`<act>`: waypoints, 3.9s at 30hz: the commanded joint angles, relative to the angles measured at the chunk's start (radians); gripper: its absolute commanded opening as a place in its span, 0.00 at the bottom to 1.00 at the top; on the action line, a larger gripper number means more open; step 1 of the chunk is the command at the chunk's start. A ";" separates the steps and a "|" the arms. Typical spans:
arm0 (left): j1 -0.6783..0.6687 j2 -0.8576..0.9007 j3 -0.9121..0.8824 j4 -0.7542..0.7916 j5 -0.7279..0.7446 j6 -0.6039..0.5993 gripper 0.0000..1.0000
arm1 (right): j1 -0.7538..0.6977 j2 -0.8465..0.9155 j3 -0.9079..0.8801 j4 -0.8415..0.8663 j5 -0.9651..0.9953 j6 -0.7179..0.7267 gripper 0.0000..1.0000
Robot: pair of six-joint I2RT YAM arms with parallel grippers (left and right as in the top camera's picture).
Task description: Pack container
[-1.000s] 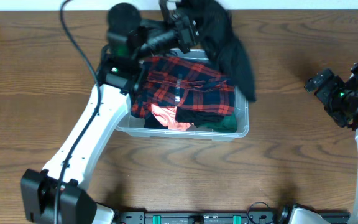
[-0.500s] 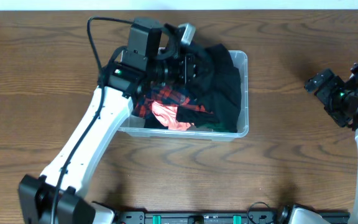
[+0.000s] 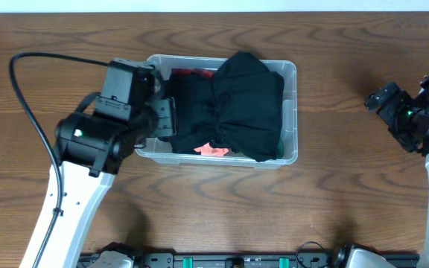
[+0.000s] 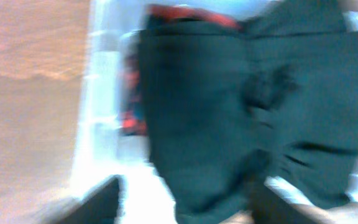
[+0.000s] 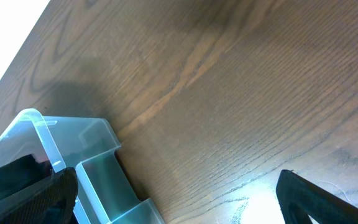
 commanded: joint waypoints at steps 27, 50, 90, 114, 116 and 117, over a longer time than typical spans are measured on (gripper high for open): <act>-0.153 0.702 -0.023 0.242 0.017 0.130 0.08 | -0.008 0.001 0.003 -0.002 -0.005 -0.010 0.99; -0.191 0.350 0.073 0.565 0.190 0.264 0.28 | -0.008 0.001 0.003 -0.002 -0.005 -0.010 0.99; 0.037 -0.016 0.138 0.150 -0.147 0.150 0.98 | -0.008 0.001 0.003 -0.002 -0.005 -0.010 0.99; 0.285 -0.167 0.138 -0.143 -0.247 0.141 0.98 | -0.008 0.001 0.003 -0.002 -0.005 -0.010 0.99; 0.285 -0.167 0.138 -0.143 -0.247 0.141 0.98 | -0.008 0.001 0.003 -0.002 -0.005 -0.010 0.99; 0.285 -0.167 0.138 -0.143 -0.247 0.141 0.98 | -0.008 0.001 0.003 -0.002 -0.005 -0.010 0.99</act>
